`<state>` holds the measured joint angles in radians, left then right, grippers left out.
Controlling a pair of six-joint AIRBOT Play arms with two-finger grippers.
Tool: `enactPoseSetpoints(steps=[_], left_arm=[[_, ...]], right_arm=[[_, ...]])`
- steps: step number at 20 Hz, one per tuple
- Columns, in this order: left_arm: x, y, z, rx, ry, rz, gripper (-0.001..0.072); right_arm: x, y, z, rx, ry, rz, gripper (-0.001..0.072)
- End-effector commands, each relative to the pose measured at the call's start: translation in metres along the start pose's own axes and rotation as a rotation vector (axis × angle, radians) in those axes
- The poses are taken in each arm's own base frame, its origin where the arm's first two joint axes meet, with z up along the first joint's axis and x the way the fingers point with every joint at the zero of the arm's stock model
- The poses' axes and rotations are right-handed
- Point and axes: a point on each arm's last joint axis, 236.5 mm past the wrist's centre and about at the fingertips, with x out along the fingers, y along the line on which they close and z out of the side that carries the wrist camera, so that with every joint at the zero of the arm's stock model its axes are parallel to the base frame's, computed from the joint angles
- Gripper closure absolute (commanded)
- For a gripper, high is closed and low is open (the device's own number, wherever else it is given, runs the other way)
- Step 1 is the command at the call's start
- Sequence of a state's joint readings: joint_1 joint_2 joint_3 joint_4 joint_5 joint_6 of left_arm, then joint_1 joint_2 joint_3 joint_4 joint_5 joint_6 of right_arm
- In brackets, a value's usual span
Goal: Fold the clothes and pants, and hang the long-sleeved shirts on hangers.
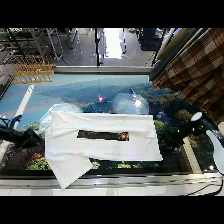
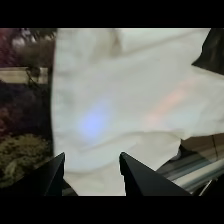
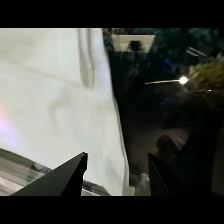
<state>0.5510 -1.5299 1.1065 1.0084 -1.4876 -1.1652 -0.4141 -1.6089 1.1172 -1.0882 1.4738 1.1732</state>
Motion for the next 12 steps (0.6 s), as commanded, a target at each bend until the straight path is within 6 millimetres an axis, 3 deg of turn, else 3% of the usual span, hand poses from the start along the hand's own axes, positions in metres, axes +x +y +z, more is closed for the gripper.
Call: enactPoseSetpoints(steps=[1, 5, 12], left_arm=[[0.032, 0.009, -0.054, -0.032, -0.009, 0.014, 0.0348], [0.047, 0.010, -0.083, -0.012, 0.020, 0.005, 0.0345], [0.074, 0.025, -0.099, -0.037, 0.019, 0.020, 0.0344]], right_arm=[[0.017, -0.005, -0.044, 0.047, -0.030, 0.133, 0.0267], [0.017, -0.011, -0.051, 0.013, -0.031, 0.153, 0.0255], [0.028, -0.008, -0.049, -0.031, -0.061, 0.174, 0.0245]])
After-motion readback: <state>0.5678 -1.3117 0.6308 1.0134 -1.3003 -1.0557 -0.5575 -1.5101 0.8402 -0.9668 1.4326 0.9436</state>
